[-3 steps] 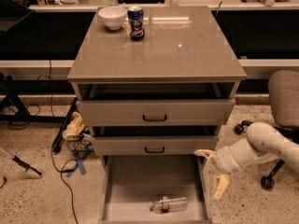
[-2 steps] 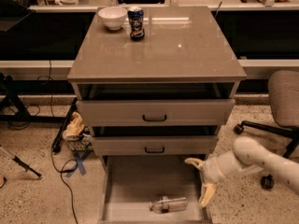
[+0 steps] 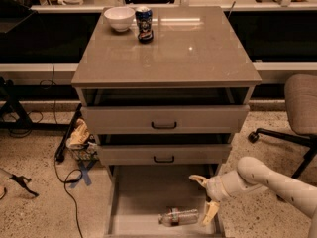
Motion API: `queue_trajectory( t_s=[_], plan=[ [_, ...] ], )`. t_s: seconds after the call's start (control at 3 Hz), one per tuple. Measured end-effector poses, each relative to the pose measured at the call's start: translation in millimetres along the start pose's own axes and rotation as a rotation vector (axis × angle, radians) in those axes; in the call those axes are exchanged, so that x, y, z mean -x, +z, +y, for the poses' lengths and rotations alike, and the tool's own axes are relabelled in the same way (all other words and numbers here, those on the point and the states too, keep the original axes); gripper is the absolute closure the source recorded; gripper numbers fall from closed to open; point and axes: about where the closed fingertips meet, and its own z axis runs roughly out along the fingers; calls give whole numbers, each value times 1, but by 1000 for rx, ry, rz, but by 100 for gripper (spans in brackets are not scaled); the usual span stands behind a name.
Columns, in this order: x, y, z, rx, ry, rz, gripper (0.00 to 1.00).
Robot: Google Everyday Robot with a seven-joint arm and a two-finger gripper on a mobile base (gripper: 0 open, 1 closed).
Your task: Pick water bottle from bottom drawer and place on counter
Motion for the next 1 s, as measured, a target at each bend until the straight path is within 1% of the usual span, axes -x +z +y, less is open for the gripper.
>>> queue_trajectory(
  t_s=[0.33,0.67,1.0],
  plan=[
    [-10,19,-6,-30,-42,-6,0],
    [-22,49,-13,-36,-96,9,0],
    [-22,50,-13,-35,-96,9,0]
  ],
)
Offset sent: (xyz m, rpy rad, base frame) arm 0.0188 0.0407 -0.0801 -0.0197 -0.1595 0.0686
